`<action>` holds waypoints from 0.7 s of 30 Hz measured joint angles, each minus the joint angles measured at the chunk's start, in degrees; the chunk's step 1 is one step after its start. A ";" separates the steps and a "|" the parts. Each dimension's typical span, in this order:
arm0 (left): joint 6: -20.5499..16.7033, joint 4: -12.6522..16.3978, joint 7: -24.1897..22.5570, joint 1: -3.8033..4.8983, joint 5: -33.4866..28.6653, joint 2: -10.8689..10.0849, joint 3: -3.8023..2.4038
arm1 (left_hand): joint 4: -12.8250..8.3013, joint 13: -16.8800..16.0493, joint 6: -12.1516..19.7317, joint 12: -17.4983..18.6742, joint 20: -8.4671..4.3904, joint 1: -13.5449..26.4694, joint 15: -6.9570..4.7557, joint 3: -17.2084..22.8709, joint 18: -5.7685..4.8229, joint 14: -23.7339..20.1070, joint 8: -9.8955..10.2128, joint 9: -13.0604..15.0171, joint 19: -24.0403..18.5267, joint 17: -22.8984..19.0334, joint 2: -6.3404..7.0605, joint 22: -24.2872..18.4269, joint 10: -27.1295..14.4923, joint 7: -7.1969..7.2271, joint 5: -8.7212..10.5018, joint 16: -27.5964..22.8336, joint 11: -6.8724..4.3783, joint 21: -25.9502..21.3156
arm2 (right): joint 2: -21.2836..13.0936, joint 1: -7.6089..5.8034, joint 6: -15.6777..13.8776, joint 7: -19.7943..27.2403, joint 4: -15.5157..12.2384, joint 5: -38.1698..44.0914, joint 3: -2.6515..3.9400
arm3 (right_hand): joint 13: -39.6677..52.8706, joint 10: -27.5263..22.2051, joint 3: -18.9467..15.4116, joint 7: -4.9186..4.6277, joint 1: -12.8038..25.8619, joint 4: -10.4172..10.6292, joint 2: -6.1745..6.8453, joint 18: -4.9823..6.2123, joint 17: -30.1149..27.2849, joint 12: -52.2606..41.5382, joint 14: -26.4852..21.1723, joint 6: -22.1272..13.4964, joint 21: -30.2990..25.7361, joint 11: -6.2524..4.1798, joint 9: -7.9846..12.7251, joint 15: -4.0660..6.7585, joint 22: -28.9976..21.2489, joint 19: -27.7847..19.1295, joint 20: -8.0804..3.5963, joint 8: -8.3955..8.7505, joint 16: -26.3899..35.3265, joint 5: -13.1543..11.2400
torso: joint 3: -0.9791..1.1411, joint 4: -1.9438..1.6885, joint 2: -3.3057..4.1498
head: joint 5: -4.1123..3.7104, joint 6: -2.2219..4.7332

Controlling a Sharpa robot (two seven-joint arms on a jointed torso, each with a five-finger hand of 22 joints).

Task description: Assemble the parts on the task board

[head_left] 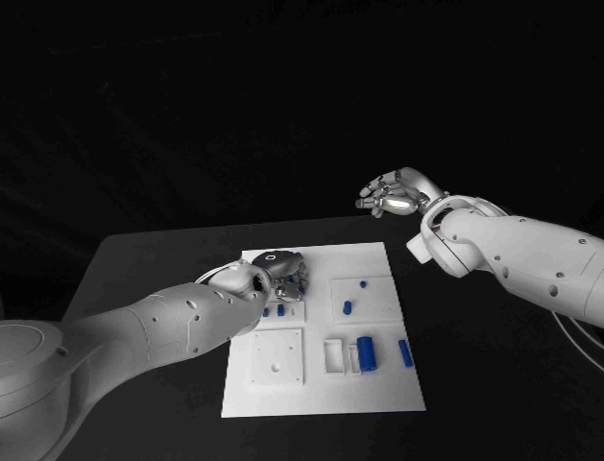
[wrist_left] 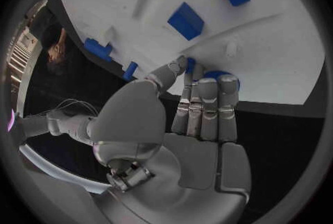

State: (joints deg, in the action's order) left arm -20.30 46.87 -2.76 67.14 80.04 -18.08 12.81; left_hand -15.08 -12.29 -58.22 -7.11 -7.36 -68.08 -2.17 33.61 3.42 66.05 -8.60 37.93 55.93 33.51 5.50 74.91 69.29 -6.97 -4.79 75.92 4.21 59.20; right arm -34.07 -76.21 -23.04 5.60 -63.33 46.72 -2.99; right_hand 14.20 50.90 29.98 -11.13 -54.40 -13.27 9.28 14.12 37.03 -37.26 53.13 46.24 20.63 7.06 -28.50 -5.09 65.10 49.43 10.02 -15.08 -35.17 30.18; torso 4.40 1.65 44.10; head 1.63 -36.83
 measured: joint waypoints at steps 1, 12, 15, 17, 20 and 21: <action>-0.02 0.02 0.07 0.00 0.13 0.00 0.00 | 0.00 -0.02 -0.25 -0.05 0.00 0.00 -0.09 0.00 -0.01 0.09 -0.17 -0.01 0.01 -0.02 0.00 0.00 0.24 0.07 -0.07 0.00 -0.14 0.00 | 0.00 0.00 0.00 0.00 0.00 0.00 0.00 | -0.01 0.00 0.00 0.00 0.00 0.00 0.00 0.00 0.01 0.00 0.00 0.00 -0.03 0.00 0.00 0.00 0.00 0.00 0.00 0.00 0.00 0.00 | -0.01 0.01 0.00 | -0.01 0.00; -0.43 0.58 0.54 -0.10 1.15 -0.22 -0.04 | 0.23 -0.10 -3.07 -0.60 -0.82 -0.99 -1.29 2.90 -0.46 1.72 -1.78 -0.24 1.02 -0.19 -0.82 -0.01 2.74 1.06 1.08 0.40 -2.16 0.88 | 0.00 0.00 0.02 0.00 -0.03 -0.01 0.00 | -0.06 0.00 0.00 0.00 0.00 0.00 0.00 0.00 0.05 0.00 0.00 0.00 -0.22 0.00 0.00 0.00 0.00 0.00 0.00 0.00 0.00 0.00 | 0.00 -0.04 0.00 | 0.01 -0.10; -0.96 0.97 0.55 -0.22 1.18 -0.49 0.00 | 0.29 -0.10 -3.20 -0.61 -0.97 -1.07 -1.41 2.96 -0.47 1.84 -1.79 -0.27 1.18 -0.19 -0.75 -0.01 2.94 1.19 0.74 0.40 -2.34 0.88 | 0.01 0.00 0.02 0.00 -0.04 -0.02 0.00 | -0.06 0.00 0.00 0.00 0.00 0.00 0.00 0.00 0.05 0.00 0.00 0.00 -0.22 0.00 -0.01 0.00 0.00 0.00 0.00 0.00 0.00 0.00 | -0.01 -0.04 0.00 | 0.03 -0.10; -1.36 1.37 0.52 -0.31 1.12 -0.77 0.04 | 0.49 -0.12 -3.39 -0.66 -1.13 -1.09 -1.62 3.16 -0.50 2.06 -1.95 -0.31 1.35 -0.19 -0.72 0.03 3.22 1.37 0.63 0.40 -2.50 0.89 | 0.00 0.00 0.02 0.00 -0.06 -0.02 0.00 | -0.06 0.00 0.00 0.00 0.00 0.00 0.00 0.00 0.05 0.00 0.00 0.00 -0.22 0.00 -0.01 0.00 0.00 0.00 0.00 0.00 0.00 0.00 | -0.01 -0.04 0.01 | 0.06 -0.10; -2.23 1.97 0.32 -0.50 0.77 -1.27 0.08 | 0.43 -0.11 -3.58 -0.67 -1.14 -1.21 -1.62 3.25 -0.51 2.06 -2.17 -0.33 1.36 -0.24 -0.60 0.04 3.23 1.18 0.19 0.40 -2.49 0.89 | -0.03 0.00 0.02 0.00 -0.07 -0.02 0.00 | -0.06 0.00 0.00 0.00 0.00 0.00 0.00 0.00 0.05 0.00 0.00 0.00 -0.22 0.00 -0.01 0.00 -0.01 0.00 0.00 0.00 0.00 0.00 | 0.00 -0.04 0.01 | 0.10 -0.03; -2.51 2.17 0.24 -0.56 0.61 -1.43 0.10 | 0.37 -0.11 -3.60 -0.67 -1.14 -1.21 -1.62 3.34 -0.51 2.06 -2.18 -0.33 1.36 -0.24 -0.60 0.04 3.23 1.17 0.18 0.40 -2.49 0.89 | -0.05 0.00 0.02 0.00 -0.07 -0.02 0.00 | -0.08 0.00 0.00 0.00 0.00 0.00 0.00 0.00 0.05 0.00 0.00 0.00 -0.22 0.00 -0.01 0.00 -0.01 0.00 0.00 0.00 0.00 0.00 | -0.01 -0.03 0.01 | 0.10 -0.01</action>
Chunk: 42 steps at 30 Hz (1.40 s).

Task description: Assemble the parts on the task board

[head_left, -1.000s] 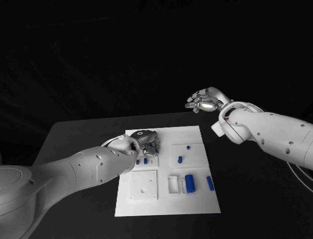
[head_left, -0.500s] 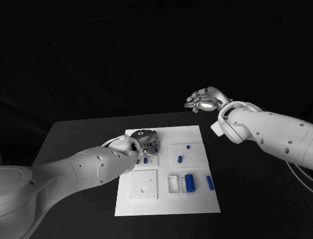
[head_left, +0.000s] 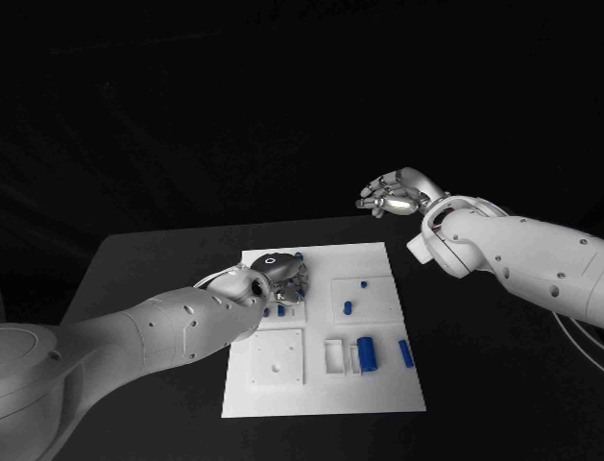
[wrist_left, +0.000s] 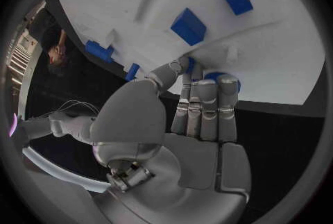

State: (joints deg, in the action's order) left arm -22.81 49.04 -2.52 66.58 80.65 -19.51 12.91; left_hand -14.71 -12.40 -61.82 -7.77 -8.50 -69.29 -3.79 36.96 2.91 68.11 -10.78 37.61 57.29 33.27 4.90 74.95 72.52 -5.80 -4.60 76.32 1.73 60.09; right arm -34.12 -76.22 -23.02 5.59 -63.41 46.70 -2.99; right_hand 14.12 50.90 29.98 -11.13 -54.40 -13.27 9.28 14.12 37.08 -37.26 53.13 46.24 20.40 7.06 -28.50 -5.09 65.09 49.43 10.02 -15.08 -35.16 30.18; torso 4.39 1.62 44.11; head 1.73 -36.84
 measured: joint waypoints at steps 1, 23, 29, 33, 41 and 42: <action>-0.43 0.29 -0.15 -0.09 -0.30 -0.27 0.05 | 0.07 0.00 0.00 0.00 0.00 0.00 0.00 0.07 0.00 0.00 -0.01 0.00 0.00 0.00 0.00 0.00 0.00 0.00 0.00 0.00 0.00 0.00 | -0.05 0.00 0.00 0.00 -0.01 0.00 0.00 | -0.03 0.00 0.00 0.00 0.00 0.00 0.00 0.00 0.00 0.00 0.00 0.00 0.00 0.00 0.00 0.00 0.00 0.00 0.00 0.00 0.00 0.00 | 0.01 -0.01 0.00 | -0.01 0.02; -2.85 9.43 -1.42 0.61 -5.46 -8.21 -3.84 | 0.13 -0.01 -0.23 0.07 -0.29 0.27 -0.10 0.43 -0.31 0.31 -0.03 -0.03 0.70 0.00 -0.05 -0.02 0.48 0.23 -0.44 0.00 -0.31 0.25 | -0.84 0.00 0.00 -0.02 -0.21 -0.02 0.00 | -0.08 0.00 0.00 0.00 0.00 0.00 0.00 0.00 0.04 0.00 0.00 0.00 0.00 0.00 0.05 0.00 0.05 0.00 0.00 0.00 0.00 0.23 | -0.04 -0.15 -0.12 | 0.11 0.59; -2.18 11.19 -1.81 1.28 -6.91 -10.89 -4.65 | 0.21 -0.03 -0.23 0.09 -0.21 0.41 -0.09 0.51 -0.32 0.32 -0.02 -0.05 0.78 0.01 0.10 -0.02 0.49 0.24 -0.44 0.00 -0.31 0.25 | -1.07 0.00 0.00 -0.03 -0.26 -0.02 0.00 | -0.08 0.00 0.00 0.00 0.00 0.00 0.00 -0.01 0.04 0.00 0.00 0.00 0.00 0.00 0.05 0.00 0.04 0.00 0.00 0.00 0.00 0.23 | -0.07 -0.21 -0.12 | 0.22 0.66; -1.23 10.74 -1.82 1.35 -7.46 -11.44 -4.61 | 0.21 -0.43 -0.22 0.14 -0.32 0.56 -0.08 0.51 -0.32 0.33 -0.05 -0.11 0.66 0.01 0.25 -0.02 0.50 0.24 -0.44 0.00 -0.32 0.25 | -1.17 0.00 0.00 -0.03 -0.29 -0.02 0.00 | -0.13 0.00 0.00 0.00 0.00 0.00 0.00 0.00 0.04 0.00 0.00 0.00 0.00 0.00 0.04 0.00 0.06 0.00 0.00 0.00 0.00 0.23 | -0.07 -0.21 -0.12 | 0.33 0.69; 0.92 8.25 -1.78 1.24 -7.97 -10.64 -4.45 | 0.21 -0.46 -0.20 0.29 -0.32 0.71 -0.01 0.51 -0.32 0.40 -0.25 -0.16 0.65 0.01 0.40 -0.03 0.60 0.26 -0.44 0.00 -0.41 0.25 | -1.09 0.00 0.00 -0.05 -0.30 -0.02 0.00 | -0.13 0.00 0.00 0.00 0.00 0.00 0.00 0.00 0.09 0.00 0.00 0.00 0.00 0.00 0.04 0.00 0.10 0.00 0.00 0.00 0.00 0.23 | -0.11 -0.09 -0.03 | 0.58 0.64; 1.15 7.99 -1.77 1.18 -8.00 -10.48 -4.36 | 0.21 -0.46 -0.19 0.29 -0.32 0.71 -0.01 0.51 -0.32 0.40 -0.25 -0.15 0.65 0.01 0.40 -0.03 0.61 0.27 -0.44 0.00 -0.41 0.25 | -1.07 0.00 0.00 -0.05 -0.31 -0.03 0.00 | -0.13 0.00 0.00 0.00 0.00 0.00 0.00 0.00 0.09 0.00 0.00 0.00 0.00 0.00 0.04 0.00 0.10 0.00 0.00 0.00 0.00 0.23 | -0.11 -0.09 -0.02 | 0.61 0.62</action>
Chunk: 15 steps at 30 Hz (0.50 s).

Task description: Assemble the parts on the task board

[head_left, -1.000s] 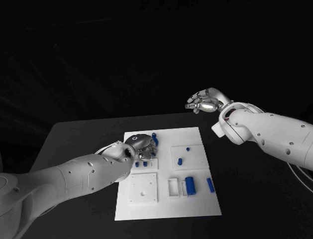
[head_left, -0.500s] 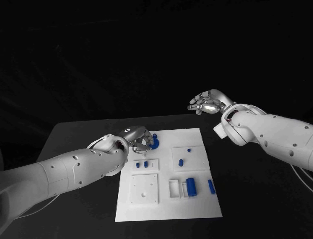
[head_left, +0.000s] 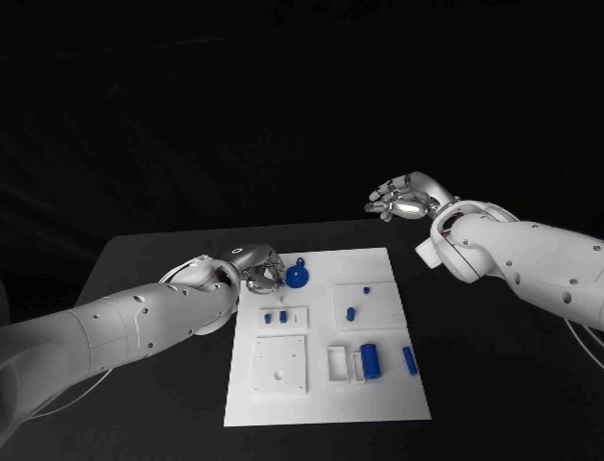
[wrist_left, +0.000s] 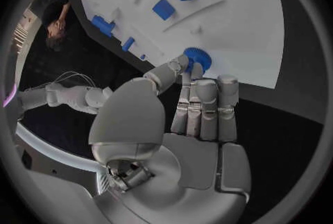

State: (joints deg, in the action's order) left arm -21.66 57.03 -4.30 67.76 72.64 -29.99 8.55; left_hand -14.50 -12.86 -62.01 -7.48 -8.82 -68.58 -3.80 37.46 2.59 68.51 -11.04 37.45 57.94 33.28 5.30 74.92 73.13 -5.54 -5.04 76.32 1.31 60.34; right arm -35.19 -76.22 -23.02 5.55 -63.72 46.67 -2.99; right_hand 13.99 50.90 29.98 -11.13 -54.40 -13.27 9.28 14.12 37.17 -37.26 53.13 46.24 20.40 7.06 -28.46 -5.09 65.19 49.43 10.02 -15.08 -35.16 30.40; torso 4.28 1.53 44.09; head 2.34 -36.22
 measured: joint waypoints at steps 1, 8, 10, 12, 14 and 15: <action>0.22 -0.20 0.00 -0.09 -0.03 0.11 0.05 | 0.00 0.00 0.01 0.00 0.00 0.04 0.00 0.00 0.00 0.00 0.00 0.00 0.00 0.00 0.04 0.00 0.00 0.01 0.00 0.00 0.00 0.00 | 0.02 0.00 0.00 0.00 0.00 0.00 0.00 | 0.00 0.00 0.00 0.00 0.00 0.00 0.00 0.00 0.00 0.00 0.00 0.00 0.00 0.00 0.00 0.00 0.00 0.00 0.00 0.00 0.00 0.00 | 0.00 0.00 0.01 | 0.03 -0.01; 1.51 -1.55 0.00 -1.18 -0.18 0.71 0.18 | 0.00 0.00 0.11 0.02 0.00 0.03 0.01 -0.01 0.00 0.00 0.00 0.01 0.00 0.00 0.04 0.00 0.02 0.05 0.01 0.00 0.00 0.00 | 0.11 0.00 0.00 0.00 0.02 0.00 0.00 | -0.01 0.00 0.00 0.00 0.00 0.00 0.00 0.00 0.00 0.00 0.00 0.00 0.00 0.00 0.05 0.00 0.00 0.00 0.00 0.00 0.00 0.00 | 0.00 0.10 0.03 | 0.11 -0.13; 1.74 -1.66 0.00 -1.33 -0.20 0.74 0.18 | 0.00 0.01 0.11 0.10 0.00 -0.03 0.01 -0.01 0.00 0.00 0.00 0.01 -0.01 0.00 -0.02 0.00 0.11 0.05 0.01 0.00 0.09 0.00 | 0.13 0.00 0.00 0.00 0.04 0.00 0.00 | -0.04 0.00 0.00 0.00 0.00 0.00 0.00 0.00 0.00 0.00 0.00 0.00 0.00 0.00 0.05 0.00 0.00 0.00 0.00 0.00 0.00 0.00 | 0.02 0.13 0.04 | 0.11 -0.18; 1.99 -1.66 0.00 -1.39 -0.22 0.73 0.20 | 0.00 0.03 0.11 0.19 0.01 -0.04 0.01 -0.01 0.00 0.00 0.00 0.01 -0.01 -0.05 -0.01 -0.01 0.20 0.05 0.01 0.00 0.03 0.00 | 0.13 0.00 0.00 0.00 0.05 0.00 0.00 | -0.05 0.00 0.00 0.00 0.00 0.00 0.00 0.00 0.00 0.00 0.00 0.00 0.00 0.00 0.05 0.00 0.00 0.00 0.00 0.00 0.00 0.00 | 0.03 0.16 0.05 | 0.11 -0.26; 2.20 -1.52 0.00 -1.40 -0.23 0.61 0.20 | -0.01 0.04 0.12 0.24 0.01 -0.12 0.02 -0.01 0.00 0.00 0.01 0.01 -0.01 -0.05 0.03 -0.01 0.21 0.05 0.02 0.00 0.03 0.00 | 0.13 0.01 0.00 0.00 0.06 0.00 0.00 | -0.04 0.00 0.00 0.00 0.00 0.00 0.00 0.00 -0.01 0.00 0.00 0.00 0.00 0.00 0.05 0.00 -0.01 0.00 0.00 0.00 0.00 0.00 | 0.06 0.16 0.05 | 0.11 -0.34; 2.34 -1.42 0.00 -1.40 -0.24 0.50 0.20 | -0.01 0.06 0.12 0.26 0.01 -0.19 0.02 -0.01 0.00 0.00 0.01 0.01 -0.01 -0.05 -0.03 -0.01 0.21 0.05 0.02 0.00 0.02 0.00 | 0.13 0.01 0.00 0.00 0.07 0.00 0.00 | -0.04 0.00 0.00 0.00 0.00 0.00 0.00 0.00 0.00 0.00 0.00 0.00 0.00 0.00 0.05 0.00 -0.01 0.00 0.00 0.00 0.00 0.00 | 0.07 0.16 0.05 | 0.11 -0.35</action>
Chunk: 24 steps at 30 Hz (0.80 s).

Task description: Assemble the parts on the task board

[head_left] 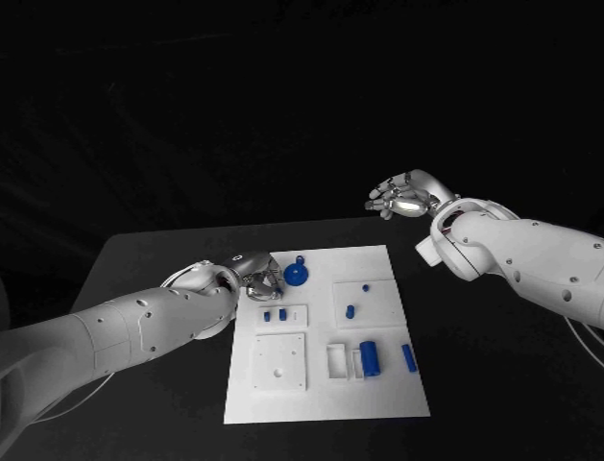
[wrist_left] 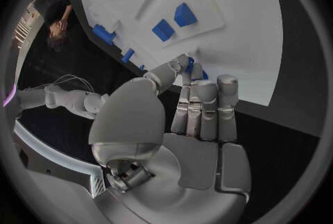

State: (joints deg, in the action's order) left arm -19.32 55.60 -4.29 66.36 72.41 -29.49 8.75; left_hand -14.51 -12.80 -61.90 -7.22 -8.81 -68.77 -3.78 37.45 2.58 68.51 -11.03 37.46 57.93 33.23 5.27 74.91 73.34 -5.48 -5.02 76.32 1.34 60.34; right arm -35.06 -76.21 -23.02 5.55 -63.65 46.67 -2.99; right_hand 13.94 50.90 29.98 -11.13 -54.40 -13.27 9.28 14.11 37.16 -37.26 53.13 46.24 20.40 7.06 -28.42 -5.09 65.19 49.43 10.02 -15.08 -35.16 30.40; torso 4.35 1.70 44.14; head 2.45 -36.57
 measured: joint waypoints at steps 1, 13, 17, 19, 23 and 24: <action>0.10 0.02 0.00 0.00 0.00 -0.06 0.00 | 0.00 0.01 0.00 0.07 0.00 0.00 0.00 0.00 0.00 0.00 0.01 0.00 0.00 0.00 0.00 0.00 0.01 0.00 0.00 0.00 -0.01 0.00 | -0.01 0.00 0.00 0.00 0.00 0.00 0.00 | 0.00 0.00 0.00 0.00 0.00 0.00 0.00 0.00 0.00 0.00 0.00 0.00 0.00 0.00 0.00 0.00 0.00 0.00 0.00 0.00 0.00 0.00 | 0.02 0.01 0.00 | -0.03 -0.01; 0.71 0.30 0.08 -0.03 -0.03 -0.66 0.00 | -0.02 0.13 -0.12 0.06 0.09 0.13 0.01 -0.03 0.00 0.00 0.21 -0.07 -0.10 0.00 -0.29 -0.01 0.09 -0.13 0.21 0.00 -0.07 0.00 | 0.00 0.00 0.00 0.00 0.00 0.00 0.00 | -0.05 0.00 0.00 0.00 0.00 0.00 0.00 0.00 0.05 0.00 0.00 0.00 0.00 0.00 0.00 0.00 0.05 0.00 0.00 0.00 0.00 0.00 | 0.06 -0.05 -0.03 | -0.11 -0.15; 0.80 0.43 0.10 -0.04 -0.04 -0.86 0.00 | -0.05 0.13 -0.12 0.03 0.09 0.15 0.01 0.25 -0.01 0.00 0.22 -0.10 -0.10 0.00 -0.32 -0.01 0.08 -0.13 0.28 0.00 -0.07 0.00 | 0.00 0.00 0.00 0.00 0.00 0.00 0.00 | -0.05 0.00 0.00 0.00 0.00 0.00 0.00 0.00 0.04 0.00 0.00 0.00 0.00 0.00 0.00 0.00 0.05 0.00 0.00 0.00 0.00 0.00 | 0.06 -0.04 -0.03 | -0.08 -0.20; 0.86 0.51 0.11 -0.04 -0.04 -0.87 0.00 | -0.04 0.13 -0.12 0.03 0.09 0.14 0.01 0.26 0.00 0.00 0.25 -0.10 -0.10 0.00 -0.33 0.02 0.08 -0.13 0.20 0.00 -0.07 0.00 | 0.00 0.00 0.00 0.00 0.00 0.00 0.00 | -0.04 0.00 0.00 0.00 0.00 0.00 0.00 0.00 0.05 0.00 0.00 0.00 0.00 0.00 -0.01 0.00 0.06 0.00 0.00 0.00 0.00 0.00 | 0.06 -0.04 -0.03 | -0.07 -0.23; 0.99 0.69 0.11 -0.08 -0.05 -0.83 0.03 | -0.04 0.12 -0.12 0.03 0.09 0.09 0.01 0.26 0.00 0.00 0.03 -0.10 -0.11 0.01 -0.38 0.04 0.08 -0.13 -0.01 0.00 -0.06 0.00 | 0.01 0.00 0.00 0.00 0.00 -0.01 0.00 | -0.04 0.00 0.00 0.00 0.00 0.00 0.00 0.00 0.04 0.00 0.00 0.00 0.00 0.00 -0.01 0.00 0.05 0.00 0.00 0.00 0.00 0.00 | 0.06 -0.04 -0.03 | -0.07 -0.23; 1.03 0.71 0.11 -0.09 -0.05 -0.83 0.04 | -0.04 0.12 -0.12 0.03 0.01 0.09 0.01 0.26 0.00 0.00 0.03 -0.10 -0.20 0.00 -0.38 0.04 0.08 -0.13 -0.02 0.00 -0.06 0.00 | 0.01 0.00 0.00 0.00 0.00 -0.01 0.00 | -0.09 0.00 0.00 0.00 0.00 0.00 0.00 0.00 0.05 0.00 0.00 0.00 0.00 0.00 0.03 0.00 0.05 0.00 0.00 0.00 0.22 0.00 | 0.06 -0.04 -0.03 | -0.08 -0.23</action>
State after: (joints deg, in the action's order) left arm -18.28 56.31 -4.18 66.27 72.36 -30.32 8.79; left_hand -14.55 -12.68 -62.01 -7.19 -8.80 -68.68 -3.77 37.71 2.58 68.51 -11.00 37.36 57.72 33.24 4.89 74.95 73.42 -5.61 -5.04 76.32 1.27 60.34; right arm -35.05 -76.21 -23.02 5.55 -63.65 46.66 -2.99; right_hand 13.85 50.90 29.98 -11.13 -54.40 -13.27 9.28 14.11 37.21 -37.26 53.13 46.24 20.40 7.06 -28.39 -5.09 65.24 49.43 10.02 -15.08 -34.95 30.40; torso 4.41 1.65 44.11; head 2.37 -36.80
